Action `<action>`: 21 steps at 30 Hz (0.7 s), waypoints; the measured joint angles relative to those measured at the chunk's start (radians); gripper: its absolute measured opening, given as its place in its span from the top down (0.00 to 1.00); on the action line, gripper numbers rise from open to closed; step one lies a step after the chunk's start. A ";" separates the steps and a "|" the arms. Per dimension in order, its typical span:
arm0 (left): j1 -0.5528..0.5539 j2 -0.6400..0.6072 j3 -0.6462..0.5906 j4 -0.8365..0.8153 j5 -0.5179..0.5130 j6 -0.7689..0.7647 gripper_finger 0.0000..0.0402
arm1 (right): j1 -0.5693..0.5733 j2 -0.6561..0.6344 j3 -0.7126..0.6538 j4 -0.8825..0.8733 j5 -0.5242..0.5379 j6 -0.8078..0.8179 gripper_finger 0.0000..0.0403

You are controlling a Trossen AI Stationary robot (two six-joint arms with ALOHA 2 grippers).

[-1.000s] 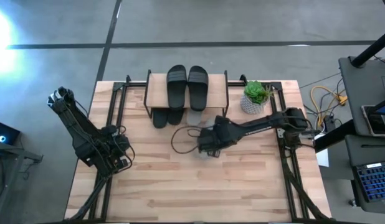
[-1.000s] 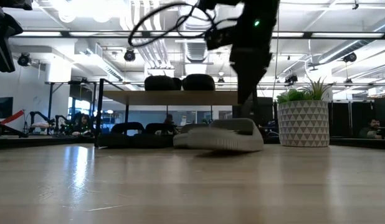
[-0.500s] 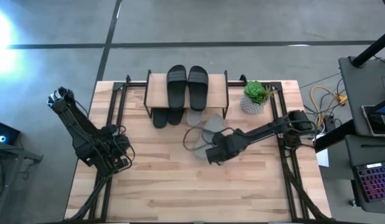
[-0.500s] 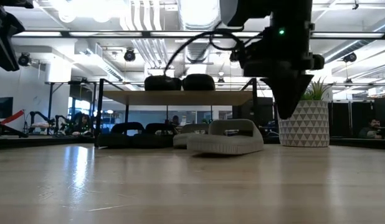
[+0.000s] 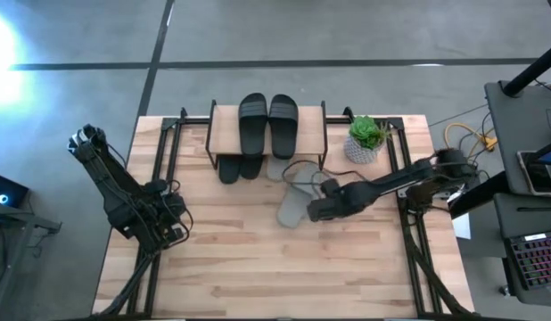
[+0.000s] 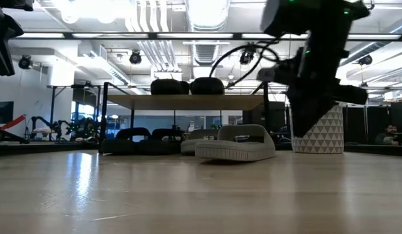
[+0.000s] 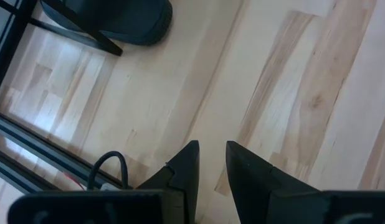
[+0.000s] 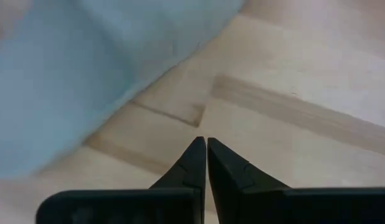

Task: Pick and place slides into the shelf
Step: Put the gray slide under the shelf

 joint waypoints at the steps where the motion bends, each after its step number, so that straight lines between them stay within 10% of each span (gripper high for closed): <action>1: 0.000 0.000 0.000 0.000 0.002 0.000 0.84 | -0.012 -0.034 -0.030 0.015 0.001 0.025 0.98; 10: 0.000 0.000 0.000 0.001 0.002 -0.001 0.84 | -0.120 -0.160 -0.184 0.126 -0.014 0.155 0.98; 21: 0.000 0.000 0.000 -0.001 0.003 -0.026 0.84 | -0.177 0.009 -0.103 0.204 -0.041 -0.013 0.98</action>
